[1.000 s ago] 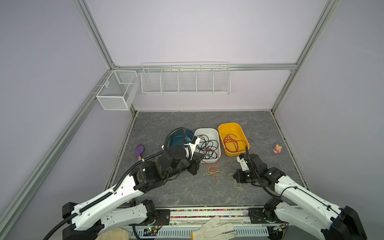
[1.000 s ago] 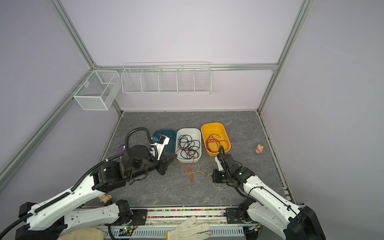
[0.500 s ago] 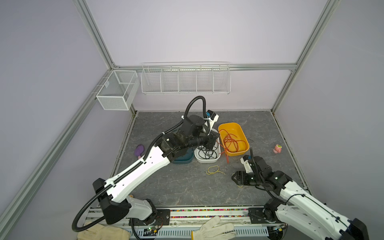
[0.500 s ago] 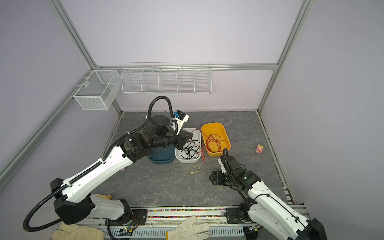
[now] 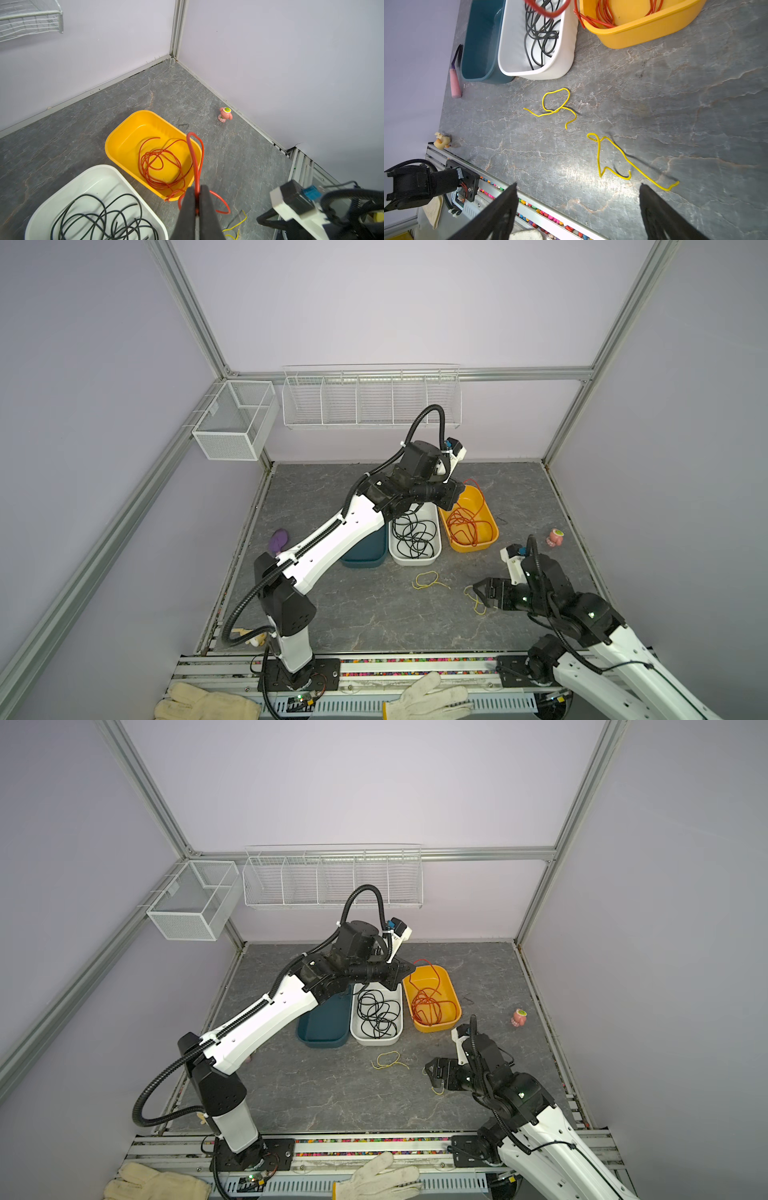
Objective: Untangle the cables
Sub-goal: 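Lift and carry the red wire with the left gripper over the yellow tub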
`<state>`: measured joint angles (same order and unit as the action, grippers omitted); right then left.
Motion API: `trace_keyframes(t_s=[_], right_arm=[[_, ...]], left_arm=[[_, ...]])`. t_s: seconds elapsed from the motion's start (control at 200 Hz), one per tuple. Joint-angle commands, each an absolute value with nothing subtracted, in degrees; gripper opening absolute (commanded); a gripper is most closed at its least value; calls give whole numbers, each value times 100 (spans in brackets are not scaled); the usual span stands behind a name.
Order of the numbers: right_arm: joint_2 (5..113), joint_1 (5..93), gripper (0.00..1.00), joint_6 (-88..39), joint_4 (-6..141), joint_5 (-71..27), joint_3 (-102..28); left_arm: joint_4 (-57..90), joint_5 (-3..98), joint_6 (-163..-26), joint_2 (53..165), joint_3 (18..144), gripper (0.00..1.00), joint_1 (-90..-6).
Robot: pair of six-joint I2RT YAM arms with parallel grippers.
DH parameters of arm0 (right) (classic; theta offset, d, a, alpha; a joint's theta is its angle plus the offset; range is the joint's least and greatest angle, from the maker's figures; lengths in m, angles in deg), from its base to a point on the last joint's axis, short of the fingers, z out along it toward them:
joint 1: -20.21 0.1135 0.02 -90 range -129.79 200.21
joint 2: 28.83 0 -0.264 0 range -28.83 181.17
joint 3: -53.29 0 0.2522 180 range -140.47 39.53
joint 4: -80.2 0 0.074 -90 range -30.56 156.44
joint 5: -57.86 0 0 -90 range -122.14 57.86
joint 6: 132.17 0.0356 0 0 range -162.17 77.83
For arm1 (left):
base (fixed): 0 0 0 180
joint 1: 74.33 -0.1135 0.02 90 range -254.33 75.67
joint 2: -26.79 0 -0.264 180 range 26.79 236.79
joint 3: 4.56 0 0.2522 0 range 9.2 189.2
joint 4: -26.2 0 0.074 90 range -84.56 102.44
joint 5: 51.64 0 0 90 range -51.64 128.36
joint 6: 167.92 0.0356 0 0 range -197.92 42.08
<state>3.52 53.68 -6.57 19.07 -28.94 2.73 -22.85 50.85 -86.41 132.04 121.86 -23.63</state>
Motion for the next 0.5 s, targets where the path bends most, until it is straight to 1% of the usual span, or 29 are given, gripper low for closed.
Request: trace_keyframes(t_s=[0.0,0.115,0.255,0.365,0.495], right_arm=[[3,5367,92,-526,1482,-2968,91],[-338,5366,92,-525,1299,-3029,-52],[-650,5361,93,-527,1201,-3092,-121],[-746,5362,93,-525,1204,-3048,-119],[-745,5366,93,-539,1199,-2998,-123]], left_arm=[[-2474,5273,-8436,13610,12732,0,-2404],[-2435,5249,-8371,14022,13219,0,-2468],[-2380,5358,-8642,14409,13988,0,-2663],[-2393,5443,-8776,14492,14465,0,-2750],[-2479,5506,-8759,14480,14704,0,-2776]])
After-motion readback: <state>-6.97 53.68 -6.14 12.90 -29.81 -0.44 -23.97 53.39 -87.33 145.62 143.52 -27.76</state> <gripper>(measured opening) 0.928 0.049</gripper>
